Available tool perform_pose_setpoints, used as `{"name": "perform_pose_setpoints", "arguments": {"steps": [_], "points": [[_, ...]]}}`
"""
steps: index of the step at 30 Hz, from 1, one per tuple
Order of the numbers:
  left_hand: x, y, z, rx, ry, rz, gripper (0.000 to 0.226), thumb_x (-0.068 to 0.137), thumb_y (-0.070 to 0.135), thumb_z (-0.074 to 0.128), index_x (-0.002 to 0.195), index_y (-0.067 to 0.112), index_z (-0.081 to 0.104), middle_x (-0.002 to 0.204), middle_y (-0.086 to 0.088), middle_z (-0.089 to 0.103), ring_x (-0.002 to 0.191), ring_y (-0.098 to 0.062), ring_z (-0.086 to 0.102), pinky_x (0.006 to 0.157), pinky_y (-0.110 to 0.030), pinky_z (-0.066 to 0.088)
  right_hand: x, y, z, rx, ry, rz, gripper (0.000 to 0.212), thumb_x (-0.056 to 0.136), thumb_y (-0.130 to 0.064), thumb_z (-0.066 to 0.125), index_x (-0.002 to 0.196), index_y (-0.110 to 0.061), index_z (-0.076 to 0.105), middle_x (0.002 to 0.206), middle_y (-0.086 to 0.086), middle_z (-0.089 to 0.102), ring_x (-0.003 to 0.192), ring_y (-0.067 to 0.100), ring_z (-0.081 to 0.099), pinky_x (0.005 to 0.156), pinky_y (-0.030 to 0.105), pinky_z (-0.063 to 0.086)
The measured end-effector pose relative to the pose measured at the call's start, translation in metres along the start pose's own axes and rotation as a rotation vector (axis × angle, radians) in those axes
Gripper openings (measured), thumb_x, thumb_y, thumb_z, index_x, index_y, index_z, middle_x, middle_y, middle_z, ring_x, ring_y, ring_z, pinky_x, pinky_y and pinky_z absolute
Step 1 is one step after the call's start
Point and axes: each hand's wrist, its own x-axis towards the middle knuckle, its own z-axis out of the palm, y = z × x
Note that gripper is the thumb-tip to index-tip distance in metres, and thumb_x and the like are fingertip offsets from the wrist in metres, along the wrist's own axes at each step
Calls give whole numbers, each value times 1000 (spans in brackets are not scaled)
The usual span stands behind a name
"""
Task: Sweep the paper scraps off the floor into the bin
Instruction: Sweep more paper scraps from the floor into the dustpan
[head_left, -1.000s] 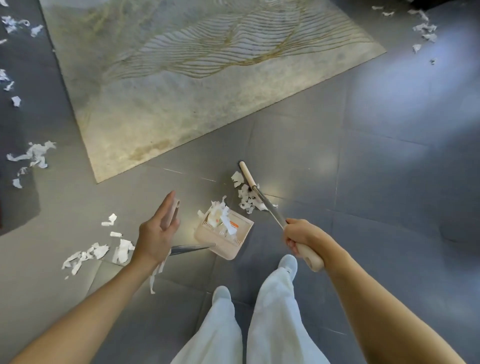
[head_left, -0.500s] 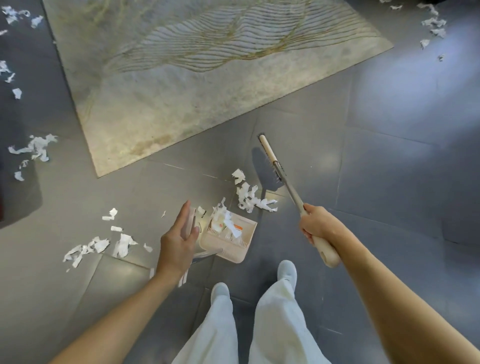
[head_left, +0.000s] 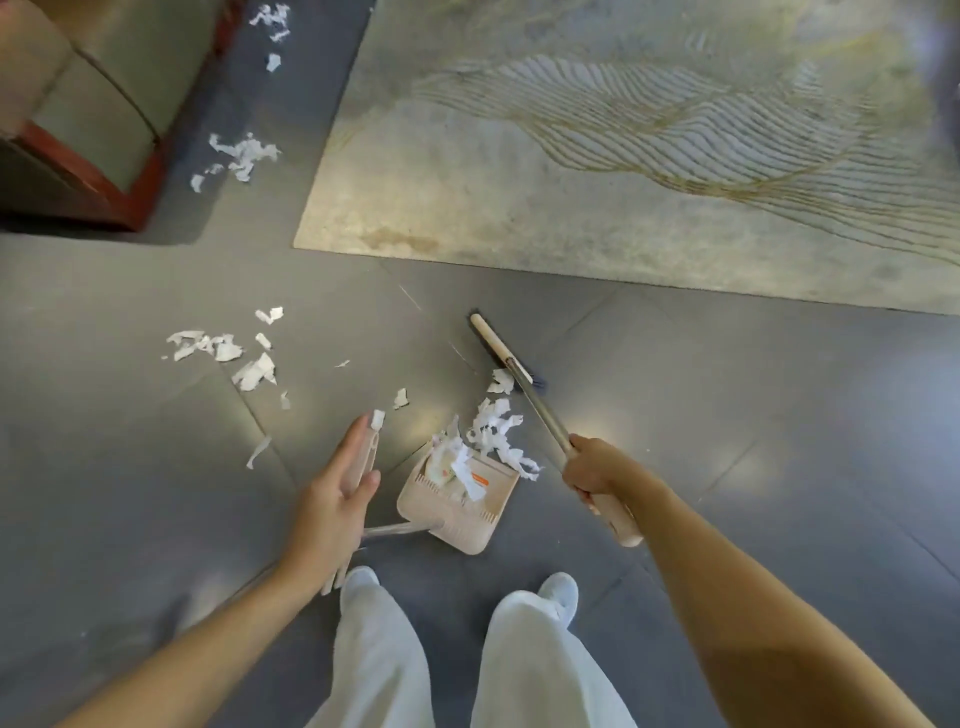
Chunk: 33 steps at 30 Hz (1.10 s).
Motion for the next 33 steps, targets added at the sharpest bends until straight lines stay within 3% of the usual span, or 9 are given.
{"name": "perform_pose_setpoints", "arguments": {"steps": [3, 6, 10, 12, 17, 21, 24, 26, 33], "points": [[-12, 2, 21, 26, 59, 24, 70, 93, -2, 53, 140, 46, 34, 113, 61, 34, 115, 31, 31, 93, 4, 24, -9, 13, -5, -128, -80, -13, 61, 79, -1, 45, 139, -14, 41, 81, 13, 65, 62, 25, 59, 64, 32, 54], [-6, 8, 27, 36, 62, 8, 66, 94, -1, 51, 142, 40, 33, 121, 56, 34, 119, 27, 32, 106, -11, 26, -29, 26, 4, -139, -166, -2, 65, 82, -6, 45, 143, -23, 35, 74, 11, 62, 52, 19, 55, 52, 24, 48], [-6, 18, 24, 97, 118, 50, 64, 92, 1, 55, 144, 32, 35, 136, 20, 47, 115, -32, 57, 99, -46, 46, -67, 40, 22, 20, -271, 14, 66, 84, -3, 47, 143, -29, 35, 71, 9, 55, 57, 18, 52, 52, 24, 47], [-6, 18, 24, 122, 114, 88, 64, 91, 1, 55, 145, 28, 35, 138, 13, 48, 107, -46, 57, 92, -53, 49, -83, 46, 28, 143, -319, 49, 61, 86, -1, 48, 140, -28, 39, 69, 8, 52, 54, 15, 47, 48, 21, 44], [-16, 10, 18, 102, 66, 161, 63, 90, 2, 54, 146, 24, 36, 133, 26, 38, 128, -20, 50, 105, -44, 41, -123, 58, 53, 353, -377, 128, 57, 86, 3, 40, 134, -27, 47, 47, 2, 40, 40, 9, 32, 41, 15, 30], [-39, 1, 10, 129, 11, 158, 63, 91, 2, 55, 146, 24, 35, 135, 22, 38, 130, -13, 46, 105, -39, 42, -152, 70, 64, 395, -335, 137, 60, 86, 3, 37, 135, -29, 45, 44, -1, 35, 37, 9, 29, 42, 15, 27], [-55, -1, 6, 148, -40, 170, 62, 93, 2, 53, 147, 23, 33, 136, 20, 35, 128, 1, 37, 100, -1, 26, -168, 83, 70, 434, -266, 129, 68, 85, 5, 38, 143, -31, 40, 43, 0, 35, 34, 10, 30, 40, 14, 29], [-60, -2, 3, 148, -75, 159, 62, 94, 3, 53, 147, 25, 32, 134, 22, 34, 123, 5, 36, 91, 7, 23, -177, 89, 72, 461, -222, 123, 72, 86, 5, 39, 147, -33, 34, 44, 2, 37, 34, 11, 31, 39, 13, 31], [-60, -6, 1, 127, -150, 129, 62, 94, 5, 54, 145, 33, 34, 134, 19, 44, 127, -1, 44, 104, -15, 31, -184, 97, 73, 503, -86, 118, 71, 87, 5, 41, 150, -26, 30, 47, 5, 41, 32, 12, 33, 37, 15, 32]]}}
